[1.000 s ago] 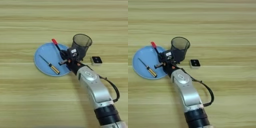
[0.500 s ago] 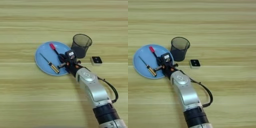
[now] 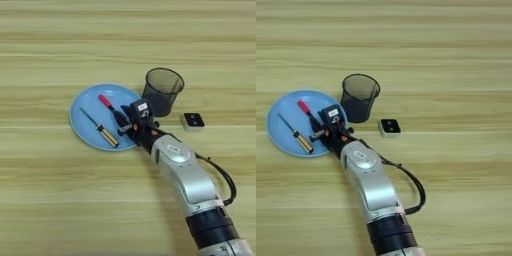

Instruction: Move the objects on the table

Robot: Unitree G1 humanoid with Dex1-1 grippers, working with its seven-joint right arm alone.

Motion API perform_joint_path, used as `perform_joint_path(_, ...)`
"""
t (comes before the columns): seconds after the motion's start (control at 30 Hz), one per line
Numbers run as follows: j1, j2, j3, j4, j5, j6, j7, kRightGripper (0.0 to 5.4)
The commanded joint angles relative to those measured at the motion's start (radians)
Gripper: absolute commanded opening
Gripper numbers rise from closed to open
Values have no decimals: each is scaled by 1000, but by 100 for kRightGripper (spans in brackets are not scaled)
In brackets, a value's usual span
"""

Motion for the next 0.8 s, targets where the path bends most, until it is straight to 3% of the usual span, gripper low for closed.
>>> perform_joint_path(0.03,-42,-6,-10,-88,-12,-30,-15,196)
perform_joint_path(0.4,9,-15,-8,-252,-44,-27,-30,318)
perform_joint_path(0.8,14,-17,-53,-329,-33,-25,-50,443)
